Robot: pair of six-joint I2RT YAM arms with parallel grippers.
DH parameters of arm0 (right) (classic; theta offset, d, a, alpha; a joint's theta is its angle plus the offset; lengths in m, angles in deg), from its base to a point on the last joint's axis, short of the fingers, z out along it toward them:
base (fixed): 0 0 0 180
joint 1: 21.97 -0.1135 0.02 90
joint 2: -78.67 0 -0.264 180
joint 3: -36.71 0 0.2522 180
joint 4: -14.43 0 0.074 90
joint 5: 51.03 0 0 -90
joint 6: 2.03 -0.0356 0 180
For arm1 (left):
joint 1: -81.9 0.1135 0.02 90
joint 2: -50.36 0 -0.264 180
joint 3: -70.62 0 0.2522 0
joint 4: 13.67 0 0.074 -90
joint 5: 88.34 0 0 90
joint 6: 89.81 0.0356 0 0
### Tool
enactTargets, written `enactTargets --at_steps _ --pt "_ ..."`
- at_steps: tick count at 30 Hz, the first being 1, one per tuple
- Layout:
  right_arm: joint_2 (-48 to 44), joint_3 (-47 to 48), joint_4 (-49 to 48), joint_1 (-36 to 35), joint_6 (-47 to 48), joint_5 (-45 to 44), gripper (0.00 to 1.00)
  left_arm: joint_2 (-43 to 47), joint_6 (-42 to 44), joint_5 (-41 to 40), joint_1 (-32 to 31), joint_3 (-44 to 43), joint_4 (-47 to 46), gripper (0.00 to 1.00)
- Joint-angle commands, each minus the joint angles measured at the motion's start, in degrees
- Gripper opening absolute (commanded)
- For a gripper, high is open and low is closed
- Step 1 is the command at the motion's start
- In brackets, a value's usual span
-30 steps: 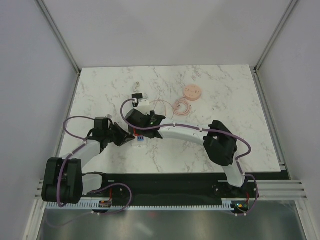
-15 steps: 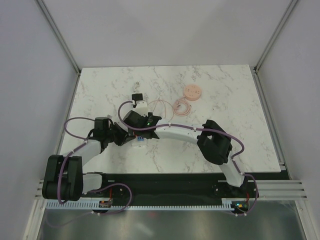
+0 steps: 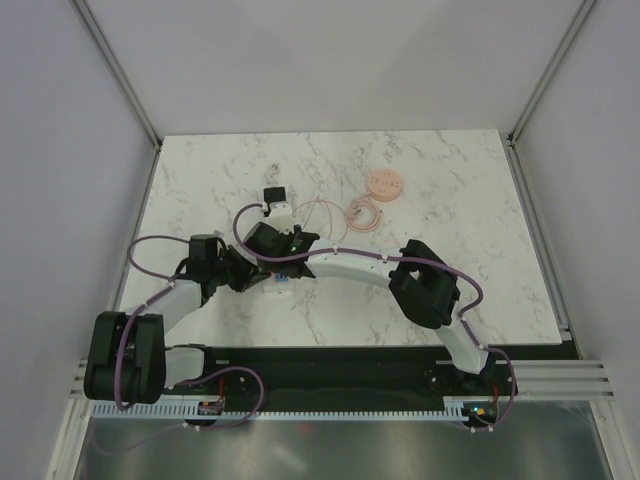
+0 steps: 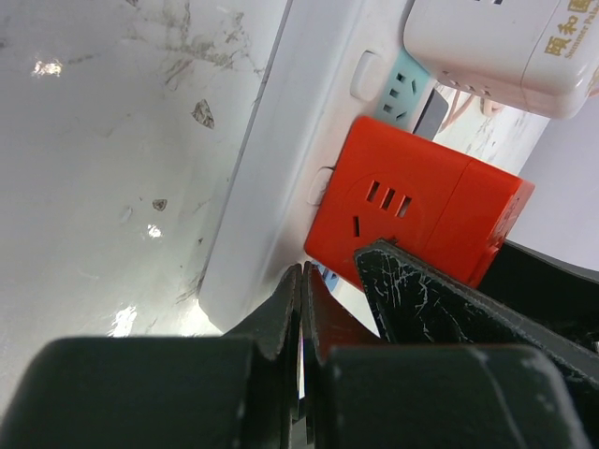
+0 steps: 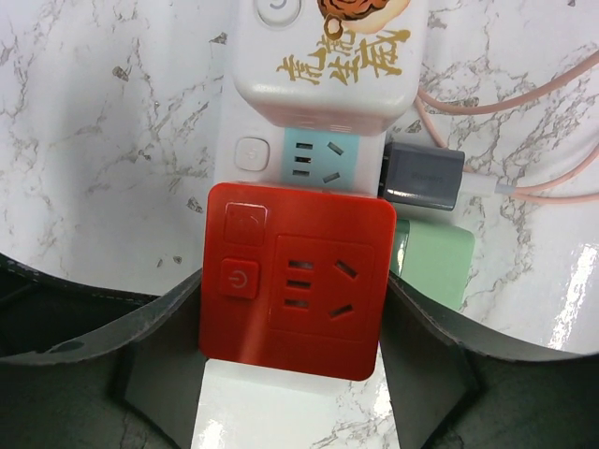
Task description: Pull the plug off the socket
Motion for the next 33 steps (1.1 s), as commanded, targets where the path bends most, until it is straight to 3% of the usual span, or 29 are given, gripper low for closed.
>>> enactTargets --at_steps 1,4,9,16,17,18,33 --pt "1.5 2.8 0.5 -0.2 0.6 -1.6 0.69 0.7 0.0 -5.4 -0.2 1.1 6.6 0.02" --pt "2.4 3.3 0.4 -0.2 0.8 -1.3 0.67 1.2 0.1 -7.1 -0.2 0.8 7.3 0.02" --pt "2.6 3.4 0.4 -0.2 1.1 -1.2 0.54 0.9 0.8 -8.5 -0.2 0.0 9.4 0.02" --pt "1.9 3.9 0.2 -0.3 0.6 -0.5 0.21 0.6 0.7 -9.6 -0.2 -0.4 10.8 0.02" --pt "1.6 3.8 0.1 -0.2 0.1 -0.3 0.08 0.4 0.7 -10.6 -0.2 -0.9 11.1 0.02" --pt "1.4 3.7 -0.2 -0.2 -0.2 -0.2 0.01 0.4 0.8 -10.9 -0.2 -1.0 11.3 0.02" --pt "-6.9 -4.0 -9.1 -1.7 -1.5 -3.6 0.0 -1.2 1.2 -11.7 -0.6 -1.2 11.0 0.02"
